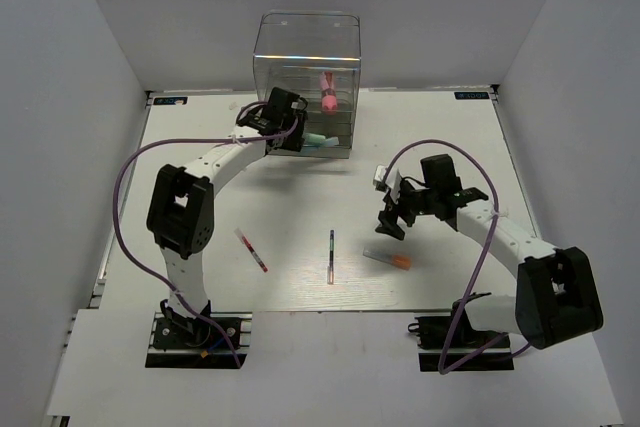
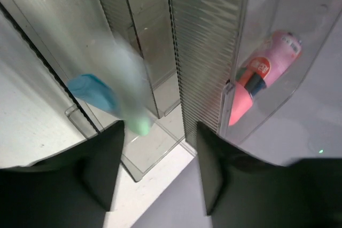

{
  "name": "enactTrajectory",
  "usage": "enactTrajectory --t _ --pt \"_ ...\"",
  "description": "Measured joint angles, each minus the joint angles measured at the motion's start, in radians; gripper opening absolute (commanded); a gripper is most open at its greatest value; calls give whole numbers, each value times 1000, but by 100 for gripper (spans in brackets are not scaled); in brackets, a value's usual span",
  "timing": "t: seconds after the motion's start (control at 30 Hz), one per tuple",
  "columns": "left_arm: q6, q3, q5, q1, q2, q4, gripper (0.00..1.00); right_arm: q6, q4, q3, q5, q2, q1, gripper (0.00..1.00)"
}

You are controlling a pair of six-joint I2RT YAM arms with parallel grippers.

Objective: Sort the stationery into containers
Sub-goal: Place the stationery in the drawer, then pick up the stationery from the center of the board.

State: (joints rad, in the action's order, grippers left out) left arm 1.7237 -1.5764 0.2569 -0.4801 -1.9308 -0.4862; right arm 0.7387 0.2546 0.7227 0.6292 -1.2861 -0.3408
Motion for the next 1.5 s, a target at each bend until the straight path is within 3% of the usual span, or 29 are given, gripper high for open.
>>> enactTrajectory --t 0.13,0.43,0.77,0.83,0.93,1.07,1.33,1.5 --pt "11 10 -11 3 -4 4 76 28 27 -1 13 29 0 90" --pt "-62 89 -29 4 64 49 77 48 41 -25 26 55 0 90" --pt "-261 291 -97 0 343 98 87 19 32 -53 8 22 -2 90" --pt "-285 364 -116 -1 399 109 90 22 32 -53 -7 -3 -2 86" --pt "-304 484 -135 -2 478 101 95 53 48 -53 -16 -41 -7 85" --pt "-315 615 -135 -2 573 78 95 110 100 -54 -16 -63 -32 85" --pt "-323 741 -80 -2 772 -13 99 133 109 -98 -39 -82 -105 85" --pt "-327 822 -47 -2 891 -45 99 127 43 -127 -75 -95 -133 75"
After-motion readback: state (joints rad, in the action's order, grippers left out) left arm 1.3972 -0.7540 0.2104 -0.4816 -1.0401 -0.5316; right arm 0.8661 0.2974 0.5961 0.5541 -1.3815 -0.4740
